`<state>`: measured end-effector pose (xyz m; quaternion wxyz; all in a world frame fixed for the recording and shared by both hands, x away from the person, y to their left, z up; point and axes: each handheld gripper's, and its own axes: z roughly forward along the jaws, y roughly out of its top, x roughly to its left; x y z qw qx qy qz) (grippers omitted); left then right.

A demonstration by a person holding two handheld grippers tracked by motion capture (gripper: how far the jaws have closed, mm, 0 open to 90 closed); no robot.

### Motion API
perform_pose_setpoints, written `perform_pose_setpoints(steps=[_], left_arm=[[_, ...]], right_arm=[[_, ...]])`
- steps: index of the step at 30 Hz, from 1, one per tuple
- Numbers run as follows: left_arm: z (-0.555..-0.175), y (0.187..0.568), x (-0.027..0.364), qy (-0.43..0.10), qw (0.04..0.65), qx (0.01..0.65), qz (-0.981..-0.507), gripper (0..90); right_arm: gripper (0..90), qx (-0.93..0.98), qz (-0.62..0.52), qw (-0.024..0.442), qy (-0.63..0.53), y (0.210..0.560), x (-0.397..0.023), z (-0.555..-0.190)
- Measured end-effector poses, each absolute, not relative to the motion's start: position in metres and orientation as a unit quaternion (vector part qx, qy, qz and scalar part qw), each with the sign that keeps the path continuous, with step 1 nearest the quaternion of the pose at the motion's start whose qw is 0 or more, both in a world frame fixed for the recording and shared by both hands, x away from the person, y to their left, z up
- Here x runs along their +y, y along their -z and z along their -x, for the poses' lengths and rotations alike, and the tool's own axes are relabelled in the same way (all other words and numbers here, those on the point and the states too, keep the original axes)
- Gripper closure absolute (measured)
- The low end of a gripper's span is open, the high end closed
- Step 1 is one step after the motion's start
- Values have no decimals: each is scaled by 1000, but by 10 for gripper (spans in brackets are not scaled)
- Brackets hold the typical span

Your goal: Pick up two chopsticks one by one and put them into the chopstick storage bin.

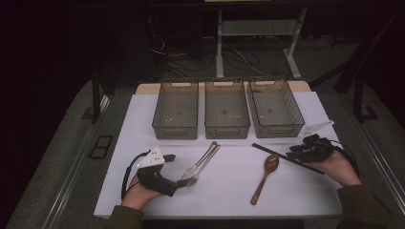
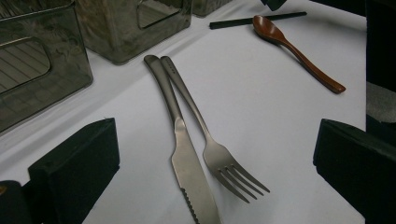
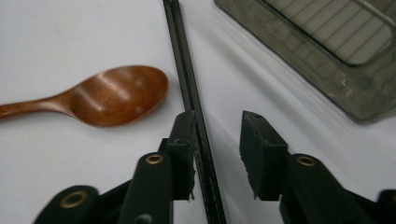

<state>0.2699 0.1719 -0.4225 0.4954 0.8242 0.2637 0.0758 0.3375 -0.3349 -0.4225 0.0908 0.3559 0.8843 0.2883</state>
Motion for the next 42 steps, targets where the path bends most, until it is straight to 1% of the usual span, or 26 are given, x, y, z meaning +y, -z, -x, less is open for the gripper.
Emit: perform_pose_setpoints(steps=[6,10,18,30,35,42], left_arm=[[-270,423,172,-75,493,262,-827,0],[-270,423,172,-74,493,261,-827,0],[-270,423,171,-72,493,260,-827,0],[-270,424,171,-71,492,260,-828,0],[-270,424,170,-70,491,259,-829,0],[-270,425,170,-70,488,258,-831,0]], right_arm=[[739,890,-352,88,-276,425,-338,-337],[757,893,-350,91,-267,427,-341,-338],[784,897,-348,81,-262,429,-341,-336],[790,898,-340,82,-265,430,-343,-336],[789,899,-339,76,-267,430,-344,-335],[789,901,-338,83,-259,433,-346,-336]])
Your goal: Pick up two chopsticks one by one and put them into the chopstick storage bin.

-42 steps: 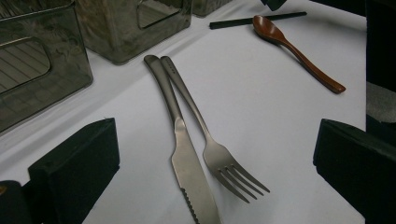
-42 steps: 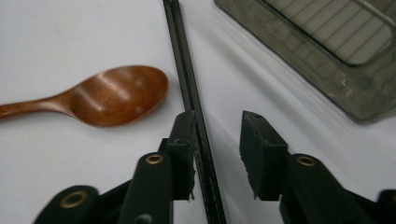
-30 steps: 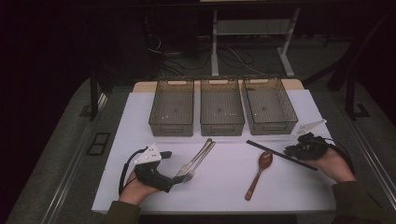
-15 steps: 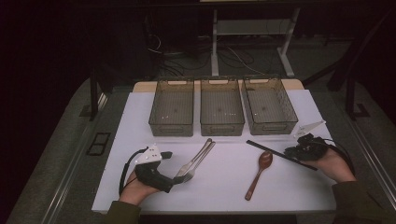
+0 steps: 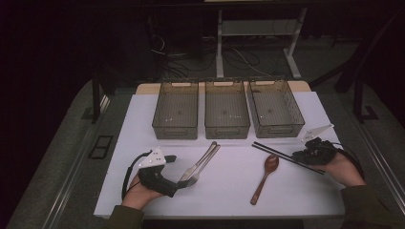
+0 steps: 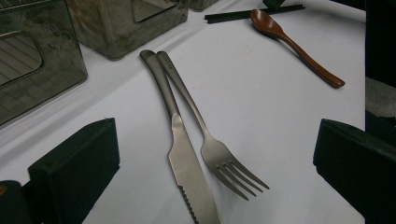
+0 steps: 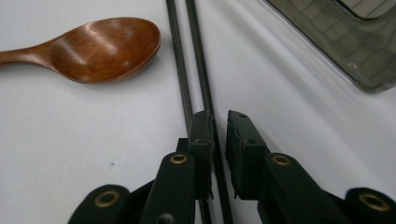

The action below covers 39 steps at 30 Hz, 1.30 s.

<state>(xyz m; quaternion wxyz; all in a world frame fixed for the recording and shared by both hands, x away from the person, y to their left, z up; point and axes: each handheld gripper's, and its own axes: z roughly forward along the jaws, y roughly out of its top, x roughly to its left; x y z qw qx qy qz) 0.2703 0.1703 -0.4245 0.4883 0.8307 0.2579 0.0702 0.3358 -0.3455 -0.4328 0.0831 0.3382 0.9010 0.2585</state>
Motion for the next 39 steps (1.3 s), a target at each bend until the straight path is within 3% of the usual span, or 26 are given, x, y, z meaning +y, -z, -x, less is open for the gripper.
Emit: perform_pose_setpoints(steps=[22,39], left_arm=[[-270,425,169,-70,487,257,-832,0],[-270,426,169,-68,486,254,-833,0]], right_arm=[[849,898,-331,88,-275,439,-352,-335],[851,882,-337,65,-323,424,-359,-329]])
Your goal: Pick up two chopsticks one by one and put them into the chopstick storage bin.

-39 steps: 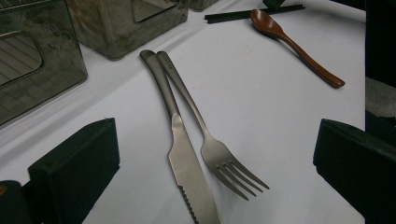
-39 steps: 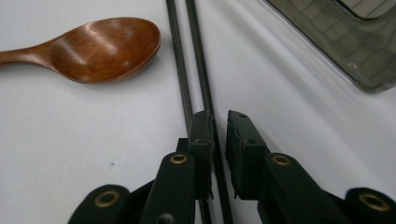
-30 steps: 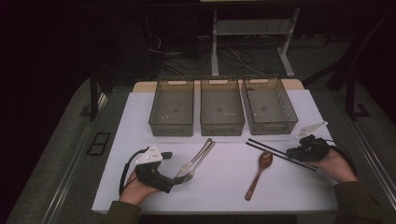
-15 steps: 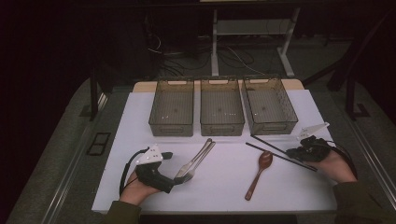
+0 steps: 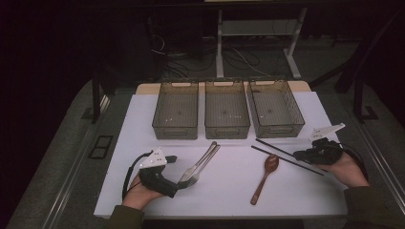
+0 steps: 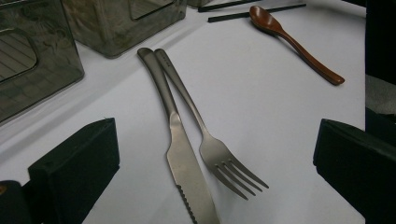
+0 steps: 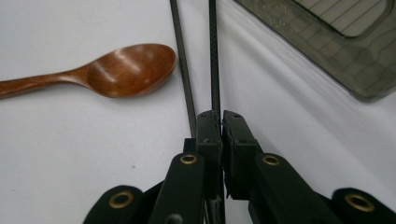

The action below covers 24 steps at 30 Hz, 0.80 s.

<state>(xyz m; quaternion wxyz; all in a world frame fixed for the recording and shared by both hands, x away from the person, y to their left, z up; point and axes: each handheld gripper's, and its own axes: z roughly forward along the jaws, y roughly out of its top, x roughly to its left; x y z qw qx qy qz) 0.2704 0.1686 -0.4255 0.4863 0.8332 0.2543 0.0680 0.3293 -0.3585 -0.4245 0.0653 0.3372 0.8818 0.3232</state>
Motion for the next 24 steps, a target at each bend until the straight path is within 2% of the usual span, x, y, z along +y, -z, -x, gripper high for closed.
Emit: perform_pose_setpoints(steps=[24], left_arm=[[-273,428,167,-61,490,253,-832,0]], right_arm=[[851,850,-338,79,-397,400,-374,-316]])
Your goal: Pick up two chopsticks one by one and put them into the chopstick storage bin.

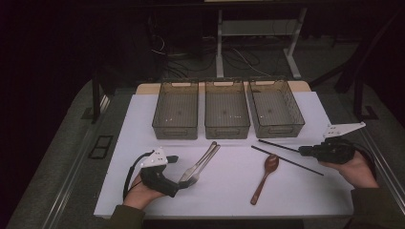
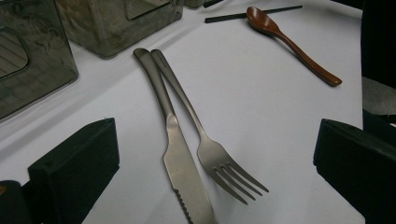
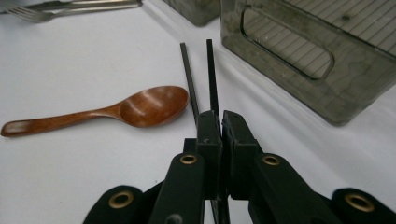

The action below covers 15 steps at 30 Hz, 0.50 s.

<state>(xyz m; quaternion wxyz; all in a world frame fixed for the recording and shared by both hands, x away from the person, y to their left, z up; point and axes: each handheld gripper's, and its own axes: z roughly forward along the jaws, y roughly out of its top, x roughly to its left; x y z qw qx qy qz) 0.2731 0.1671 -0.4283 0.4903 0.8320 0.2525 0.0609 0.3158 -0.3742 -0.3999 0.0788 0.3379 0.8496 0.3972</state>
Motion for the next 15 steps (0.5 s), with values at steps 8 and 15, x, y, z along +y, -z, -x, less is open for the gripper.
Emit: perform_pose_setpoints(steps=[8,15], left_arm=[[-274,429,167,-60,491,253,-831,0],[-274,429,167,-61,492,254,-830,0]], right_arm=[[851,841,-333,85,-417,389,-375,-311],[851,831,-326,95,-440,373,-376,-307]])
